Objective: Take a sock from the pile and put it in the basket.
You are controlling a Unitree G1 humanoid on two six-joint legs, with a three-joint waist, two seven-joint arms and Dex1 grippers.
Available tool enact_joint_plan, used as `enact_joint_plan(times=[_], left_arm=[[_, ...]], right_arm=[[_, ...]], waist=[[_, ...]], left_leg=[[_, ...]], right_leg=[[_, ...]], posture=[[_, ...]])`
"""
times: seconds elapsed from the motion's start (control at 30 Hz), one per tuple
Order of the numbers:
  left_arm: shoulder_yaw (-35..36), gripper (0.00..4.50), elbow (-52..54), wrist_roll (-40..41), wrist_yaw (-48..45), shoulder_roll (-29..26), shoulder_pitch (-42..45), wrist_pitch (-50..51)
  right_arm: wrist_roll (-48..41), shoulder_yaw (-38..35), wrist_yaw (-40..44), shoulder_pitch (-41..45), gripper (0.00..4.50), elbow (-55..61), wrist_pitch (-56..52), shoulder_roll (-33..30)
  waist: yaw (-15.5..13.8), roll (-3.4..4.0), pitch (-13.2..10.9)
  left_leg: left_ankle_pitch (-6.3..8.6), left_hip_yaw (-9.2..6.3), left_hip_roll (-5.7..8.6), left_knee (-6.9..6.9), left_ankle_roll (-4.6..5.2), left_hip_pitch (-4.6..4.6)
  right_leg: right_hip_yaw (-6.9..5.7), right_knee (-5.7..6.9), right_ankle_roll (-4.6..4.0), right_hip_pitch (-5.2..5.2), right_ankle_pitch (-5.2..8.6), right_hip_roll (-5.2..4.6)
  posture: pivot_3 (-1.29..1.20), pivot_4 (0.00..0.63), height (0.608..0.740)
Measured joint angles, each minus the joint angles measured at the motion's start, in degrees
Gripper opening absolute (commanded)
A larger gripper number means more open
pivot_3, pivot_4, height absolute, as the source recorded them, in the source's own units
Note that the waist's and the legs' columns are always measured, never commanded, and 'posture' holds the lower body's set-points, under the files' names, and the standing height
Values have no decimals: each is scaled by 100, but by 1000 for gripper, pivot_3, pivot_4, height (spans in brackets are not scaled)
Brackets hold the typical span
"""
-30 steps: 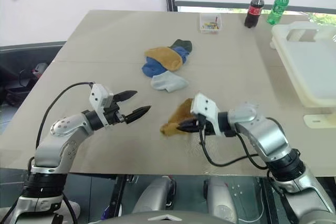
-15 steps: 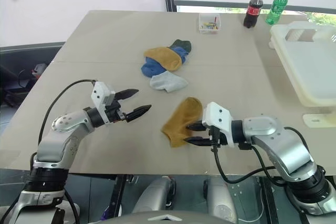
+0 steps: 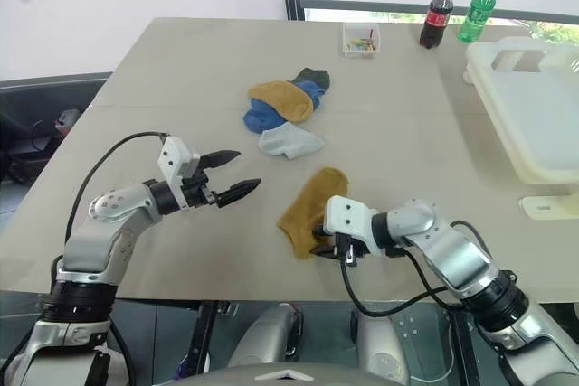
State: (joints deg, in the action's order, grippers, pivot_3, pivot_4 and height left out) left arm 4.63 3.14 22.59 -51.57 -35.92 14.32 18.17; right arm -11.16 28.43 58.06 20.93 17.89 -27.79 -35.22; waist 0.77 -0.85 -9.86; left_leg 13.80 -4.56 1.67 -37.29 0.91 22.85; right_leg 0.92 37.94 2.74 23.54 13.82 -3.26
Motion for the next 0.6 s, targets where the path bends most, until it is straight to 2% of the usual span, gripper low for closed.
enact_joint_plan(times=[0.07, 0.13, 0.27, 0.4, 0.6], left_arm=[[11, 4500, 5, 14, -37, -18, -7, 0], [33, 4500, 33, 64, -145, -38, -32, -5], [162, 4500, 291, 594, -849, -233, -328, 36], [213, 4500, 417, 1188, -1980, -859, -565, 241], [382, 4500, 284, 1400, -3263, -1510, -631, 102]], right_arm=[[-3, -16, 13, 58, 852, -108, 21, 83], [-8, -22, 12, 117, 51, -226, 26, 190], [-116, -176, 40, 153, 51, -249, -75, 230], [-231, -358, 44, 202, 51, -293, -106, 248], [-389, -513, 37, 213, 51, -319, -244, 327]], waist=[[6, -1, 0], [8, 0, 0], [6, 0, 0], [11, 1, -1], [11, 4, -3]], left_leg=[[0, 0, -1, -1, 0, 0], [0, -1, -2, 0, 0, -1], [0, 0, -4, 0, 0, 2], [0, 0, -5, 1, 0, 0], [0, 5, -7, 1, 0, -1]], right_leg=[[0, 0, 0, 0, 0, 1], [0, 1, 0, 0, 0, 2], [1, -2, -1, 1, 0, 1], [0, -1, -2, 1, 1, 3], [1, -2, -3, 1, 2, 6]], posture=[[0, 150, 740], [0, 150, 740], [0, 150, 740], [0, 150, 740], [0, 150, 740]])
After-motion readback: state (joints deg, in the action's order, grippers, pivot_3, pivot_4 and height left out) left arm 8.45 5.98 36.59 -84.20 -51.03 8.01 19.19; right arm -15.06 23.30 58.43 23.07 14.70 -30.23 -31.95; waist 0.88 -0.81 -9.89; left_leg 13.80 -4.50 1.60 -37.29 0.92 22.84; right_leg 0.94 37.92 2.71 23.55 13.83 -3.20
